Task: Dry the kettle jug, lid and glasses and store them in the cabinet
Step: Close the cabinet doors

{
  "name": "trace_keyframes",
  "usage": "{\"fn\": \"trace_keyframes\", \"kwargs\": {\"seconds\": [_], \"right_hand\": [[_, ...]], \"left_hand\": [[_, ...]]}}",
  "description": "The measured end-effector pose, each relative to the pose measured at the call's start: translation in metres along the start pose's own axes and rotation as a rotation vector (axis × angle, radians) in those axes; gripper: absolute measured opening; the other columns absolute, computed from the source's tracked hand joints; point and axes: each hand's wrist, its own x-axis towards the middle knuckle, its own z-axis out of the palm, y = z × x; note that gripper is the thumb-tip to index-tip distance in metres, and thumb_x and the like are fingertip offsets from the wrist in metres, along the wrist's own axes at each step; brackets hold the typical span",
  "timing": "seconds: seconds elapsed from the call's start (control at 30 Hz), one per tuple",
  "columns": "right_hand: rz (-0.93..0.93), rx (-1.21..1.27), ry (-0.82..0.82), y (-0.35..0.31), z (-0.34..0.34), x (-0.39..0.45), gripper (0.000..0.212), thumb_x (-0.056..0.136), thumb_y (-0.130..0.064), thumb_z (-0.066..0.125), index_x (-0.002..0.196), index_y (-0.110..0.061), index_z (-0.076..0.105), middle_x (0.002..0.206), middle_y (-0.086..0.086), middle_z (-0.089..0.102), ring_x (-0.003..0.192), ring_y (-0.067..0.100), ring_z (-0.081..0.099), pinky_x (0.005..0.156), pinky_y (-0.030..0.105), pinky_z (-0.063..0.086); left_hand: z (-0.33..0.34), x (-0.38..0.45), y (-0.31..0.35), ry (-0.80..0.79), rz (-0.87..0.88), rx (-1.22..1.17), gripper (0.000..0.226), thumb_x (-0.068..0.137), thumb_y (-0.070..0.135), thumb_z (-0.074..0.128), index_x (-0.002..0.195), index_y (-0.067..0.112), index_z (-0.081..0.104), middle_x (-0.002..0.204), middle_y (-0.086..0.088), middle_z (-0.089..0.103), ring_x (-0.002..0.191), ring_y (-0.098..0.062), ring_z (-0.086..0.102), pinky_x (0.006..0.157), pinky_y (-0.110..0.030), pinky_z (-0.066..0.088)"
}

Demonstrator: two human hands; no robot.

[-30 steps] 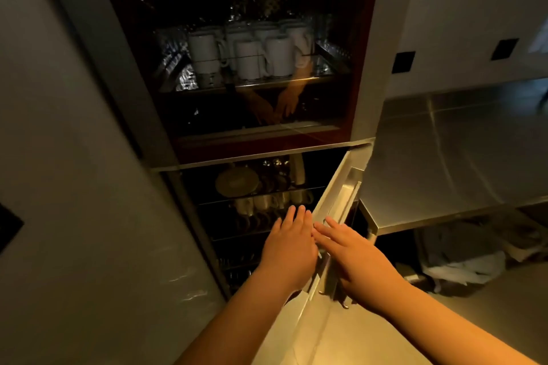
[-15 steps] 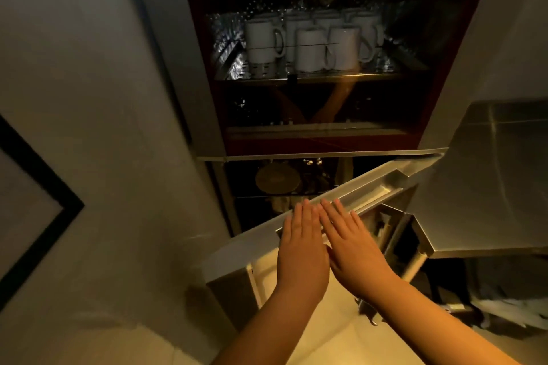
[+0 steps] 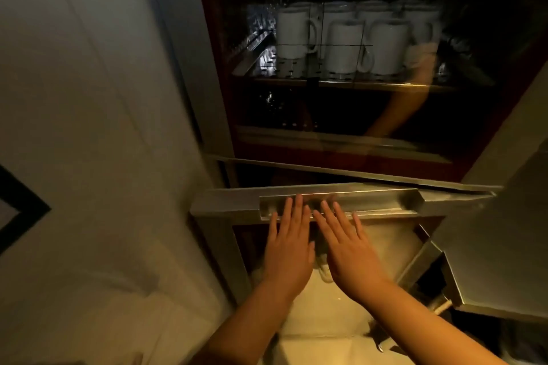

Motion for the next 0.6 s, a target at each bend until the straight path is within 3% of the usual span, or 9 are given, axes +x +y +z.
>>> {"fn": "trace_keyframes", "kwargs": {"seconds": [0.1, 0.23, 0.47, 0.6], "right_hand": [[-0.094, -0.018, -0.013, 0.015, -0.002, 0.013, 0.091, 0.085, -0.016, 0.055, 0.146, -0.021, -0.012, 0.152, 0.001, -0.022, 0.138, 0.021, -0.026, 0.112, 0.042, -0.014], [-0.195, -0.051, 0.003, 0.033, -0.005, 0.029, 0.086, 0.088, -0.013, 0.048, 0.145, -0.019, -0.016, 0.15, 0.001, -0.027, 0.135, 0.02, -0.03, 0.111, 0.037, -0.018], [-0.182, -0.039, 0.016, 0.04, 0.001, 0.055, 0.084, 0.089, -0.022, 0.048, 0.144, -0.017, -0.016, 0.15, 0.003, -0.022, 0.138, 0.02, -0.022, 0.11, 0.037, -0.018], [-0.157, -0.025, 0.039, 0.04, 0.004, 0.066, 0.082, 0.089, -0.029, 0.047, 0.144, -0.016, -0.012, 0.149, 0.004, -0.016, 0.14, 0.019, -0.011, 0.108, 0.036, -0.019]], "left_hand": [[0.006, 0.013, 0.004, 0.001, -0.062, 0.014, 0.067, 0.101, 0.039, 0.023, 0.139, 0.017, -0.027, 0.14, -0.004, -0.047, 0.131, -0.023, -0.04, 0.1, -0.042, -0.031], [0.011, 0.028, 0.005, 0.033, -0.113, 0.018, 0.071, 0.099, 0.032, 0.03, 0.142, 0.015, -0.024, 0.149, -0.006, -0.034, 0.138, -0.022, -0.03, 0.11, -0.042, -0.019], [0.012, 0.059, 0.0, -0.027, -0.138, -0.028, 0.076, 0.094, 0.025, 0.04, 0.148, 0.017, -0.013, 0.157, -0.003, -0.016, 0.143, -0.016, -0.018, 0.112, -0.037, -0.011], [0.016, 0.071, -0.005, -0.054, -0.125, -0.077, 0.075, 0.093, 0.024, 0.04, 0.149, 0.018, -0.009, 0.158, -0.001, -0.013, 0.14, -0.014, -0.022, 0.114, -0.036, -0.011]]}}
